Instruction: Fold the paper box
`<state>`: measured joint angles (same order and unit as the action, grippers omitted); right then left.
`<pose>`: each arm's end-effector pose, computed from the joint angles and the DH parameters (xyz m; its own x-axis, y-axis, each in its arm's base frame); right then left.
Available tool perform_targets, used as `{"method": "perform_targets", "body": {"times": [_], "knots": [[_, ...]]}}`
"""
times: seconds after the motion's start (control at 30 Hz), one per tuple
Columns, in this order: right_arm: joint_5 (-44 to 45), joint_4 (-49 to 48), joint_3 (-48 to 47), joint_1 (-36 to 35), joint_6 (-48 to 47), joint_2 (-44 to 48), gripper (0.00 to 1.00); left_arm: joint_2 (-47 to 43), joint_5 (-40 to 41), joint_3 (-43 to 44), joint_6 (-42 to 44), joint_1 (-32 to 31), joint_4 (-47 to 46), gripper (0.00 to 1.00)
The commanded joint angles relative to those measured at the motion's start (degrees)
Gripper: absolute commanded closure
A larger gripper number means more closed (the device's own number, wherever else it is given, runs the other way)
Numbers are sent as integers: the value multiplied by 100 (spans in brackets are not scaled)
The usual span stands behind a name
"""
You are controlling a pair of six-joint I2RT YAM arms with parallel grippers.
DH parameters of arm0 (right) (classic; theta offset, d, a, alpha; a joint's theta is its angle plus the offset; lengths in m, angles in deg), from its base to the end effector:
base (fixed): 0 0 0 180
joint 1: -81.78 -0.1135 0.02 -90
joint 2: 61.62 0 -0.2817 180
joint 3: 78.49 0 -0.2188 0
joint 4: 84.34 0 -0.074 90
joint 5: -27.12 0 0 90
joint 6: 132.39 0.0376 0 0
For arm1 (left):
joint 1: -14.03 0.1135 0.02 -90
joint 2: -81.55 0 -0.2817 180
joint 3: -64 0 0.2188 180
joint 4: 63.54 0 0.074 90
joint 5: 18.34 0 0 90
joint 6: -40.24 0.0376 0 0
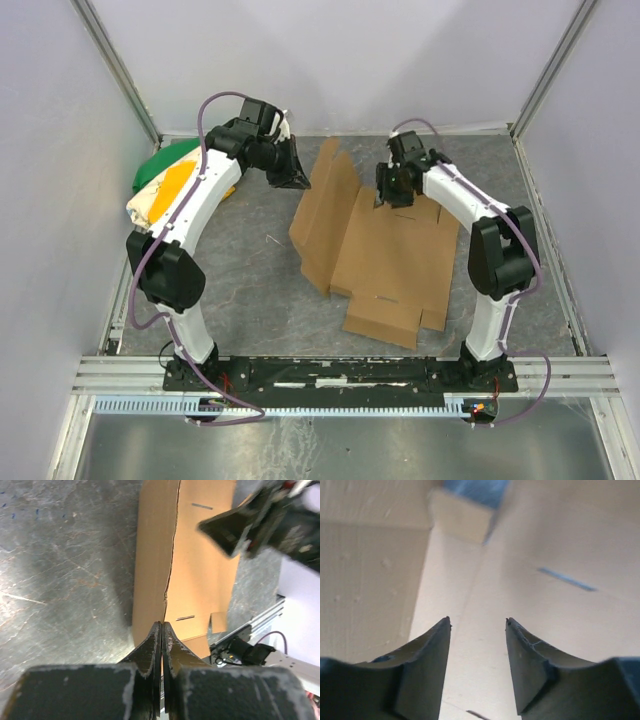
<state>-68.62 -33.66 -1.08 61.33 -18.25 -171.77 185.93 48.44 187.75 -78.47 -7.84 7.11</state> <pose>0.3665 0.1407 0.2544 -0.8894 0.1027 -0.4456 -0.0364 0.9555 0.2929 0.3325 -0.1495 0.3742 -0.9094 -0.1107 -0.4008 0.1532 0.8071 -0.5703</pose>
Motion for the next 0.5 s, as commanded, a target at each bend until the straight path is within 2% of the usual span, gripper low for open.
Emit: {"method": "perform_targets", "body": {"times": [0.0,0.13,0.3,0.47], "knots": [[1926,1123,-983,318,-274,225,37,-302,441,-114,634,-2,240,97],[2012,1029,-1395,546,-911,-184,30,-368,353,-243,682,-1,241,97],[1548,291,-1460,542,-2122,-579,30,-411,189,-178,629,-2,171,97],[1659,-238,-1545,578,-2973,-926,29,-437,115,-124,586,-1,135,97]]}}
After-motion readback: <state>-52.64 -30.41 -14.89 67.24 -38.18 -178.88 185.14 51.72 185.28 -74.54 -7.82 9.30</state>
